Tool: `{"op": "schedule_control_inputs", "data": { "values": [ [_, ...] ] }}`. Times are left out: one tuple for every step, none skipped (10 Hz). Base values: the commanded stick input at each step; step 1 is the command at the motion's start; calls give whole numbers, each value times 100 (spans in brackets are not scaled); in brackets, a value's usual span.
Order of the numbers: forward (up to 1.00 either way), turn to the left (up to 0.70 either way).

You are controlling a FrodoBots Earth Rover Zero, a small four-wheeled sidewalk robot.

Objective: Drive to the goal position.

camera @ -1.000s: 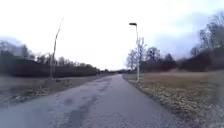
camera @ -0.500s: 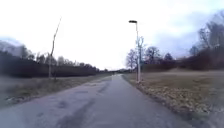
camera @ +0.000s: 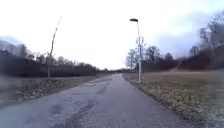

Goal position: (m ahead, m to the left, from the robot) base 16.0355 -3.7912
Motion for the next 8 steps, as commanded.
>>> {"op": "schedule_control_inputs", "data": {
  "values": [
    [50,0],
    [50,0],
    [50,0],
    [50,0],
    [50,0],
    [50,0],
    [50,0],
    [50,0]
  ]
}}
